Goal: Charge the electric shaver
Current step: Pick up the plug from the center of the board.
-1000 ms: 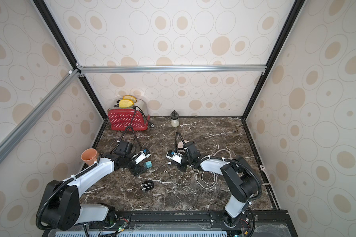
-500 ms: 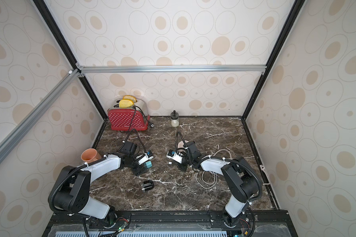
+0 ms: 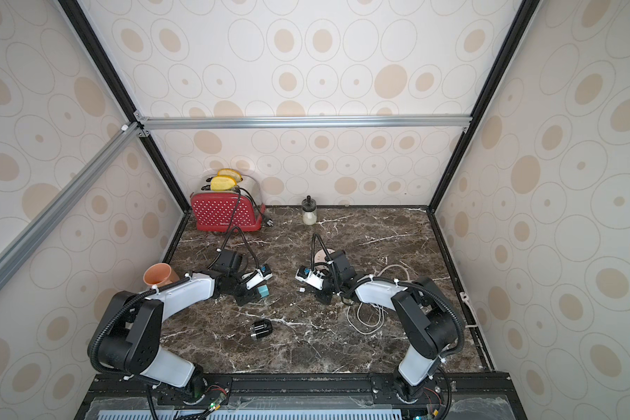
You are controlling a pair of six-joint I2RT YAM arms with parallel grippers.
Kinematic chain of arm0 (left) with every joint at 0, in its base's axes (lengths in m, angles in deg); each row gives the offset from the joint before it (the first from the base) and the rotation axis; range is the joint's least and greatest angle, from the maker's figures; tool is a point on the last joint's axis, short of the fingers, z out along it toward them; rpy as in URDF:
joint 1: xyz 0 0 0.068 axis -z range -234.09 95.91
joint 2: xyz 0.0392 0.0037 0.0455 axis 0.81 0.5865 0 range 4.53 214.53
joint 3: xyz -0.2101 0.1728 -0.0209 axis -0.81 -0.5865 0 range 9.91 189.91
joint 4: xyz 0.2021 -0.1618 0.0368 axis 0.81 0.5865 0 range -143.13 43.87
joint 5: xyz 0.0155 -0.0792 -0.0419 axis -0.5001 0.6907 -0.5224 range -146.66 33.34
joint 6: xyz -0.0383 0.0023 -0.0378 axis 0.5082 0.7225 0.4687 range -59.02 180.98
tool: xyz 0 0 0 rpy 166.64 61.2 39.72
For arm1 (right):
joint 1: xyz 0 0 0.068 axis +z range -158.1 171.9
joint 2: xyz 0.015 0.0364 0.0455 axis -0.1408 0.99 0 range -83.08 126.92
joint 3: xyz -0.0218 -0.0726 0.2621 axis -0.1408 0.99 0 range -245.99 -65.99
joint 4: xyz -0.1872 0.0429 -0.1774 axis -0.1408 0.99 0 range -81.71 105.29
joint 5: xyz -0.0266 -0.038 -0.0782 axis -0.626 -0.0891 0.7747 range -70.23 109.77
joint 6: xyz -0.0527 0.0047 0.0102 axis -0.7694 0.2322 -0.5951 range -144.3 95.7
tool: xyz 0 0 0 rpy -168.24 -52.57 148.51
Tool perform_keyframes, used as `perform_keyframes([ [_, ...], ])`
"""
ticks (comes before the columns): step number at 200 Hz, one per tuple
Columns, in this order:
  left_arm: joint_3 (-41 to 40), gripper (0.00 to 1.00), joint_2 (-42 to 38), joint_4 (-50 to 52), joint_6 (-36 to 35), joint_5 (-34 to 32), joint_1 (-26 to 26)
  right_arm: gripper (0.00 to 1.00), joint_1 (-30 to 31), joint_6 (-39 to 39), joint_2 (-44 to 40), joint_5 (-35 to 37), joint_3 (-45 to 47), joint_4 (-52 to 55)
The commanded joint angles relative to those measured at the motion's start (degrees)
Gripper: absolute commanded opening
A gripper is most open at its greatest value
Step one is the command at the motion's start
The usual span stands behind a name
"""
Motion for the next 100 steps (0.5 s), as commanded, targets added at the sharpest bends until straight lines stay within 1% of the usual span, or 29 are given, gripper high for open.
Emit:
perform_keyframes([
  [1,0.05,0.34,-0.15,-0.83,-0.93,0.02,-0.31,0.00,-0.42,-0.64,-0.08,-1.19,-0.94,0.75],
  [15,0.77,0.29,-0.29,-1.25,0.38,-0.33,-0.33,0.00,-0.42,-0.34,-0.25,-1.52,-1.49,1.28],
  [40,1.28,0.22,-2.37,-2.04,1.66,2.17,-0.32,0.00,-0.42,0.00,-1.35,-1.96,-2.44,2.52],
  [51,1.62,0.15,-3.44,-2.24,2.23,3.39,-0.37,0.00,-0.42,-0.51,-1.96,-2.21,-3.13,3.95],
  [54,1.65,0.11,-3.67,-2.36,2.26,4.02,-0.38,0.00,-0.42,-0.67,-2.13,-2.36,-3.37,4.48],
  [59,1.56,0.07,-4.28,-2.15,1.01,5.55,-0.30,0.00,-0.40,-0.80,-2.40,-2.60,-3.90,5.32],
  [64,1.25,0.00,-5.05,-1.44,-1.98,7.98,-0.32,0.00,-0.41,-0.86,-2.65,-2.83,-4.30,6.32],
  [70,0.67,0.00,-5.96,-0.63,-5.70,11.38,-0.30,0.00,-0.38,-0.82,-2.92,-3.09,-5.08,7.66],
  [75,0.06,0.00,-6.80,-1.02,-7.39,13.05,-0.31,0.00,-0.40,-0.95,-3.04,-3.54,-5.87,8.98],
  [100,-1.64,0.00,-9.18,-4.38,-6.88,16.56,-0.27,0.00,-0.40,-2.42,-4.06,-5.03,-7.92,14.40],
])
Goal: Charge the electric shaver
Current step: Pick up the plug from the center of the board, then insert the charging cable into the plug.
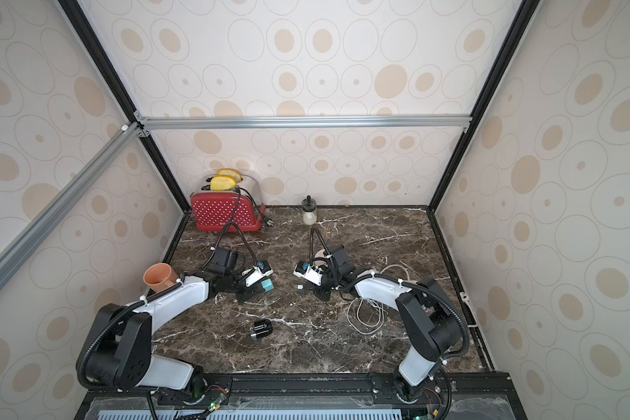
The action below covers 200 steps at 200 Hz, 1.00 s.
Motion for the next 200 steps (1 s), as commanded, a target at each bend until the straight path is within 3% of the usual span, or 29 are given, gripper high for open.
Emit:
perform_keyframes([
  [1,-0.77,0.00,-2.37,-2.07,-4.30,7.67,-0.24,0.00,-0.38,-2.45,-2.53,-3.01,-2.56,6.84],
  [49,0.59,0.00,-3.14,-3.28,-5.90,16.99,0.45,0.00,-0.15,-5.01,-6.32,-2.77,-4.53,14.51],
  [99,3.07,0.00,-0.82,-2.65,-12.46,12.54,7.35,0.00,-0.15,-10.41,-11.27,0.64,-2.17,16.55],
  [128,0.88,0.00,-0.83,-9.09,-12.26,12.12,7.64,0.00,-0.43,-11.79,-10.90,0.81,-2.99,18.80],
  [200,-0.95,0.00,-1.04,-9.57,-13.53,17.19,8.01,0.00,-0.40,-9.93,-9.31,-0.63,-1.72,14.09],
])
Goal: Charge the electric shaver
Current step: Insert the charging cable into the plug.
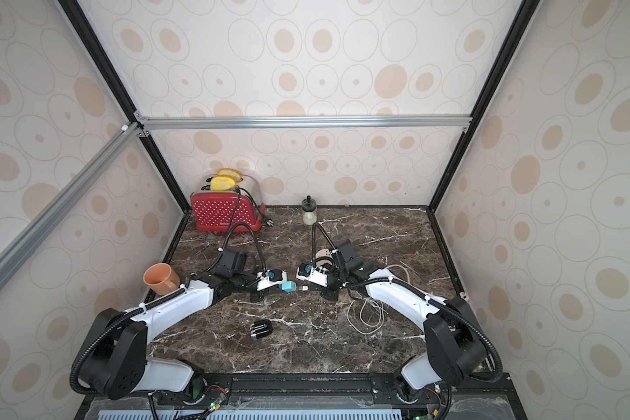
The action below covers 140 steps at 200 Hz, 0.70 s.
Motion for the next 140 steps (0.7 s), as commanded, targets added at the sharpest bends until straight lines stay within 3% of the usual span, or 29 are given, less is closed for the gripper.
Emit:
perform_keyframes([
  [1,-0.86,0.00,-0.13,-0.87,-2.77,2.80,0.45,0.00,-0.40,-0.67,0.62,-1.43,0.43,-1.17],
  [140,0.13,0.00,0.39,1.99,-4.60,3.38,0.52,0.00,0.65,0.39,2.76,-0.75,-1.32,-2.35],
])
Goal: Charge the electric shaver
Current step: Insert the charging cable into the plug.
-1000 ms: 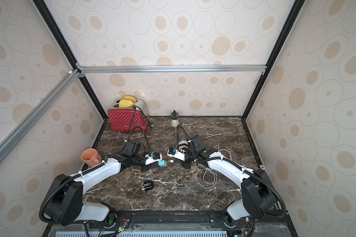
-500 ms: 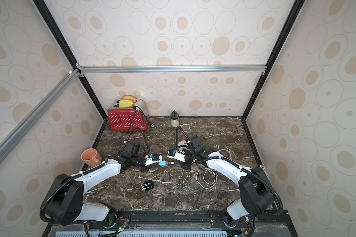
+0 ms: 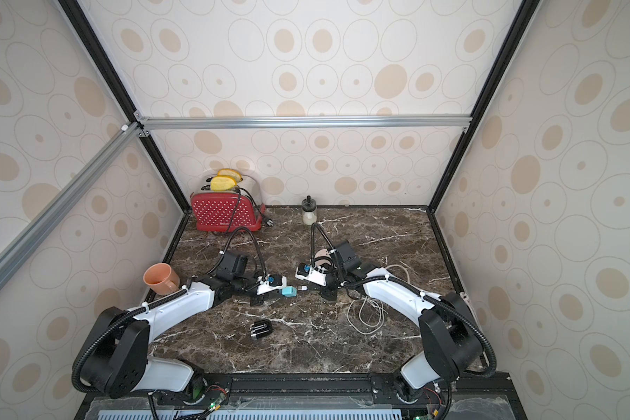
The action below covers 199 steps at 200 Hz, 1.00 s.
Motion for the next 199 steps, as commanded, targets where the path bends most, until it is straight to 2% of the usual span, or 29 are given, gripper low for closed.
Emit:
perform_keyframes([
  [1,1.81,0.00,-0.05,2.02,-2.72,1.70,0.24,0.00,0.52,-0.25,0.79,-0.75,-0.77,-1.14],
  [125,0.56,0.00,-0.93,0.71,-1.79,1.72,0.14,0.00,2.46,-1.05,2.96,-0.25,-0.42,-2.29],
  [199,0.39,0.00,-0.48,0.90,-2.53,0.75,0.14,0.00,2.53,-1.22,0.68,-0.45,1.40,-1.69],
])
